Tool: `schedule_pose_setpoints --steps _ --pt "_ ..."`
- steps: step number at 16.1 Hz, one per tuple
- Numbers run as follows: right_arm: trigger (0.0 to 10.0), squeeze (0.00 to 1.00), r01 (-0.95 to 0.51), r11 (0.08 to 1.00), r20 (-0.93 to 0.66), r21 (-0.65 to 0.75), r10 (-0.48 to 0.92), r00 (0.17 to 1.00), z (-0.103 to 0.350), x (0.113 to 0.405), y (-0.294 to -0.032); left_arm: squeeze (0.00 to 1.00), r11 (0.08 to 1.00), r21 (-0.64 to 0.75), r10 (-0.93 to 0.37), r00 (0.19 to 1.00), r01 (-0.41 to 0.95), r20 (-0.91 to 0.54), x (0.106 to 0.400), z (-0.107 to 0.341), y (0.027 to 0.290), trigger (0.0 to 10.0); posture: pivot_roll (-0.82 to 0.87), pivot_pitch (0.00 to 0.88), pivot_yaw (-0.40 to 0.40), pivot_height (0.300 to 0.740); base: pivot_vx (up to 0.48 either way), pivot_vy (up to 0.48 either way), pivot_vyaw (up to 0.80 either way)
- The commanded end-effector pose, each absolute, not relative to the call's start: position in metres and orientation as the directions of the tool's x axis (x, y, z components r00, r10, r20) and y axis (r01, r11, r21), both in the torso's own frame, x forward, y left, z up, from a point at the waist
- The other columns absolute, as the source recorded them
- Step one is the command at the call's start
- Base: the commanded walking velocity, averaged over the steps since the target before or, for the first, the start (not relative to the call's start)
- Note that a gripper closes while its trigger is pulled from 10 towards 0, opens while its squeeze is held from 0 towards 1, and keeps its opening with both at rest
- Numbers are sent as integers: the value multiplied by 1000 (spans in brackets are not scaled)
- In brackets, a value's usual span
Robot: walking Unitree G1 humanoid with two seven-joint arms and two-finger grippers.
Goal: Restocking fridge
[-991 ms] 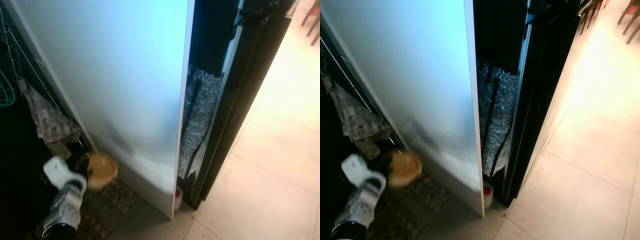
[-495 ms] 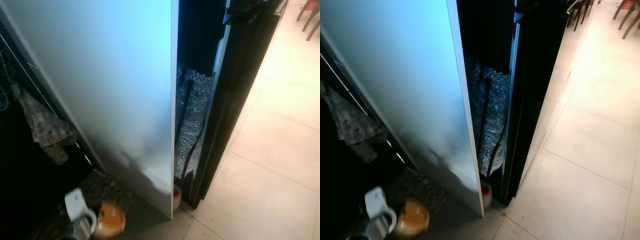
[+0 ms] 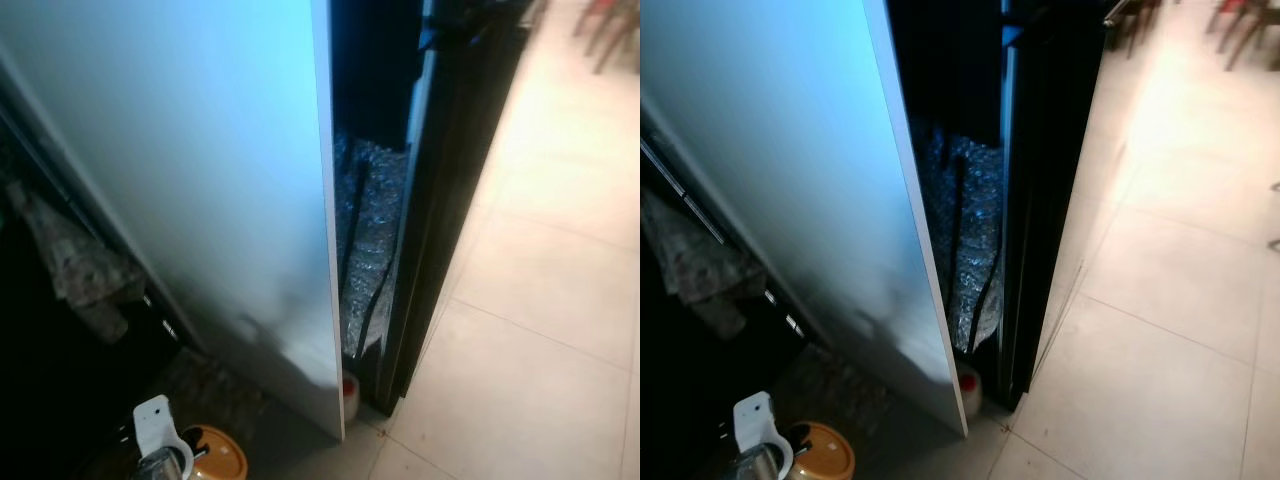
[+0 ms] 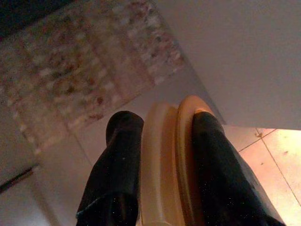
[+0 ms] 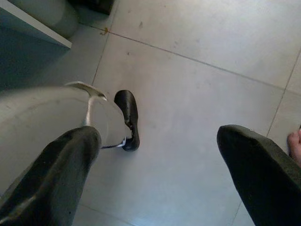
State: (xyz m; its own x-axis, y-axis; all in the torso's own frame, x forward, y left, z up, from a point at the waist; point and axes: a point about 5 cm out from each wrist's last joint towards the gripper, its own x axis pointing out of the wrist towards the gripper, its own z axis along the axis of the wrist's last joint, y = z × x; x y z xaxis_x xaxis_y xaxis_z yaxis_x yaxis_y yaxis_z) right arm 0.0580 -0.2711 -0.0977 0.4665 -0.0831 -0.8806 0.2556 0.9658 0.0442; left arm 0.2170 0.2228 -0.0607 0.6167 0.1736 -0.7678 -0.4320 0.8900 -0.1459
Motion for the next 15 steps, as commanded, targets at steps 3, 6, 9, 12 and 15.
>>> schedule_pose_setpoints --steps 3,6,9,12,15 --pt "10000 0 252 966 -890 52 -70 450 -100 54 -266 0 896 -112 197 609 -431 -768 212 -62 231 10000 19 43 99 740 0 0 -710" --pt "10000 0 251 967 -890 50 -71 450 -100 54 -267 0 896 -108 197 605 -430 -772 209 -63 231 10000 16 39 97 740 0 0 -708" --pt "10000 0 260 964 -884 55 -74 462 -100 55 -267 0 897 -101 201 601 -430 -774 207 -65 231 10000 14 39 97 740 0 0 -235" --pt "10000 0 263 963 -879 58 -76 471 -99 55 -267 0 896 -101 199 595 -433 -779 205 -66 231 10000 14 35 98 740 0 0 0" --pt "10000 0 268 962 -879 57 -80 471 -99 55 -267 0 898 -100 196 595 -427 -780 204 -66 230 10000 13 30 99 740 0 330 0"
